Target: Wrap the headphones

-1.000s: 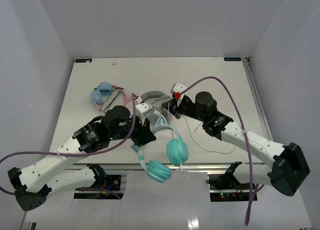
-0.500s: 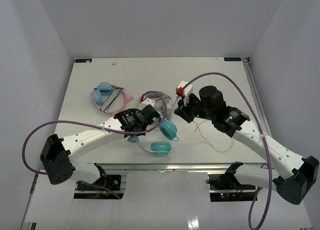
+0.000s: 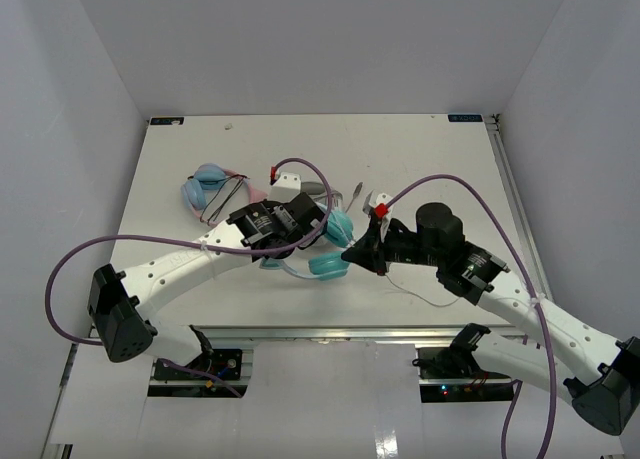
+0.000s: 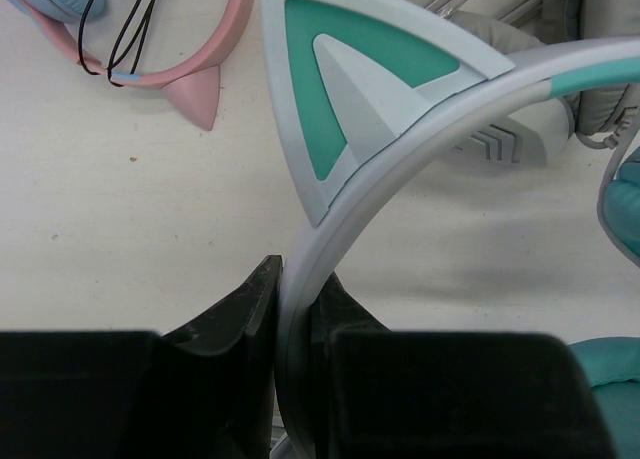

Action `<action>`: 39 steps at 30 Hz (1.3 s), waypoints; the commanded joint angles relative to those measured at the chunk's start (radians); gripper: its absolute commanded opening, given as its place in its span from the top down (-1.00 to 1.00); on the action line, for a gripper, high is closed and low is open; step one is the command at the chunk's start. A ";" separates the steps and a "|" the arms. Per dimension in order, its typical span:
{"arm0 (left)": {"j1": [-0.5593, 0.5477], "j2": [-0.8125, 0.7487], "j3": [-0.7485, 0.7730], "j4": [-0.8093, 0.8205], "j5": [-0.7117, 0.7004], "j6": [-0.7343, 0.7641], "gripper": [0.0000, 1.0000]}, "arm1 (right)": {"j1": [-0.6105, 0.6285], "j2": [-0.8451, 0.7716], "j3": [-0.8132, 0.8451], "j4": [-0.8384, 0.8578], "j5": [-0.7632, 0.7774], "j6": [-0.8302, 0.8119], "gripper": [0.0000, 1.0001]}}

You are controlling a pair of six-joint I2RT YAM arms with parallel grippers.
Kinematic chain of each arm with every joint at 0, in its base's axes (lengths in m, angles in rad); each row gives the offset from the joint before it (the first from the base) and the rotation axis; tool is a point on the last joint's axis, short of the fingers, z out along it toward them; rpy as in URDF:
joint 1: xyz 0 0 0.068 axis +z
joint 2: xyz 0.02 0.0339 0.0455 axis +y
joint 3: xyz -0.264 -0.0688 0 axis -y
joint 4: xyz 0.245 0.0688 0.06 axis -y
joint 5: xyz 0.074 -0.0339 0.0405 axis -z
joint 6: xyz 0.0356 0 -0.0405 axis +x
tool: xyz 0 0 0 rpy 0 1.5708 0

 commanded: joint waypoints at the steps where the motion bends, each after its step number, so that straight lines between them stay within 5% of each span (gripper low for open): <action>1: 0.006 0.001 0.051 0.029 -0.072 -0.097 1.00 | 0.061 0.003 -0.079 0.248 -0.111 0.098 0.85; 12: 0.006 0.020 0.005 0.121 -0.042 -0.123 1.00 | 0.222 0.190 -0.017 0.366 0.006 0.122 0.84; 20: 0.006 -0.061 -0.085 0.196 -0.022 -0.124 1.00 | 0.229 0.268 0.071 0.340 0.140 0.123 0.85; 31: 0.006 -0.128 -0.156 0.274 0.026 -0.152 1.00 | 0.234 0.307 0.121 0.349 0.221 0.142 0.77; 39: 0.034 -0.252 -0.165 0.325 0.087 -0.214 1.00 | 0.251 0.195 -0.018 0.419 0.290 0.197 0.83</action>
